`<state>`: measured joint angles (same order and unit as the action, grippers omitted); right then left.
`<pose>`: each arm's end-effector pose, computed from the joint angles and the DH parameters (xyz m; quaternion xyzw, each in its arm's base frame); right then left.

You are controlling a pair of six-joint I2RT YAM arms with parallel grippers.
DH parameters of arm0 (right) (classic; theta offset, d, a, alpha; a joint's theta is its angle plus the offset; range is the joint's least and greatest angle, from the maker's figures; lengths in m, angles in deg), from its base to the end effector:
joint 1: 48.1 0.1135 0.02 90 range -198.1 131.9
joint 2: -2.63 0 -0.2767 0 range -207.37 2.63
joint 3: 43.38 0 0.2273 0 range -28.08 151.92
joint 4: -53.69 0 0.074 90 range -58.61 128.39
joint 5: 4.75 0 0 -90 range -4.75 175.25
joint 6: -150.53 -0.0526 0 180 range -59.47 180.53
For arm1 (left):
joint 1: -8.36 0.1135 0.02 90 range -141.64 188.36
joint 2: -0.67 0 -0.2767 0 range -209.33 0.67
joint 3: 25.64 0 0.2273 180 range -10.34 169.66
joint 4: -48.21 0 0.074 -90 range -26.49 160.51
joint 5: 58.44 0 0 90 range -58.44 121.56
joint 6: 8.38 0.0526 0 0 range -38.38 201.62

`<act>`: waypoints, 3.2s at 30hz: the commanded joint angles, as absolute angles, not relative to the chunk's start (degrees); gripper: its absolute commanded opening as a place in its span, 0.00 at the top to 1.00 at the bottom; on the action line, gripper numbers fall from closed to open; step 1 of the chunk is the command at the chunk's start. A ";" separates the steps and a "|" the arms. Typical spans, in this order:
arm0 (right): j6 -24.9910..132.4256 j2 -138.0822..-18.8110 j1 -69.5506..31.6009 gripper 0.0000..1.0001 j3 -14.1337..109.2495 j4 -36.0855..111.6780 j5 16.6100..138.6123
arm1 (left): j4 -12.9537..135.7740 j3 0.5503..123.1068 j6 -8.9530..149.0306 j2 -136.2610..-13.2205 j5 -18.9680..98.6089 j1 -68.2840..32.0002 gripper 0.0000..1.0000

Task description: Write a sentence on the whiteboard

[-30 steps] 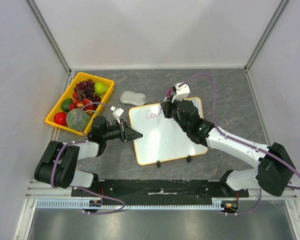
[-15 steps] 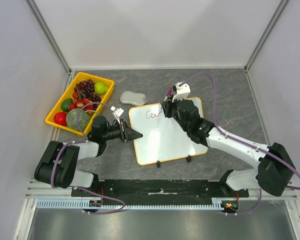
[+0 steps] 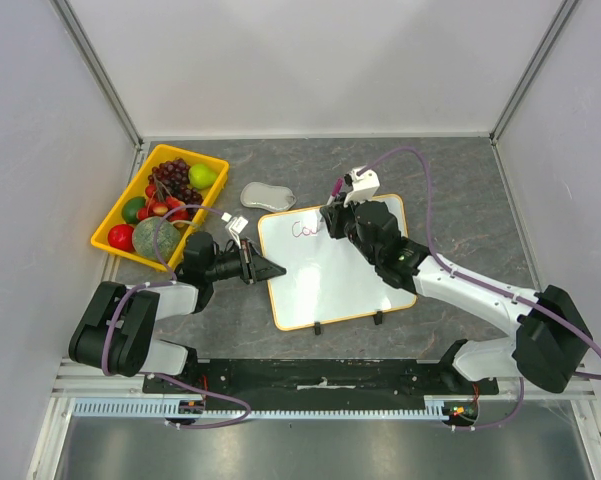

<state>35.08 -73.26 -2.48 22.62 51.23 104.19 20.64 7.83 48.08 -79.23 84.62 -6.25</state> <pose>0.2202 0.2006 0.3163 -0.0330 0.7746 0.2551 0.5777 0.2101 -0.0982 0.1871 0.1366 0.7606 -0.5440 0.3270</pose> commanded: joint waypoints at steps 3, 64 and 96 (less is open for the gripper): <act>36.36 -72.07 -2.66 1.00 20.79 50.34 104.76 | 22.12 8.29 54.02 -80.02 83.77 -7.20 0.98; 36.45 -71.98 -3.54 1.00 22.19 51.40 105.64 | 22.21 8.29 54.11 -79.84 83.68 -7.29 0.98; 36.36 -72.86 -6.09 1.00 23.87 52.19 105.03 | 22.29 8.38 54.11 -79.84 83.59 -7.29 0.98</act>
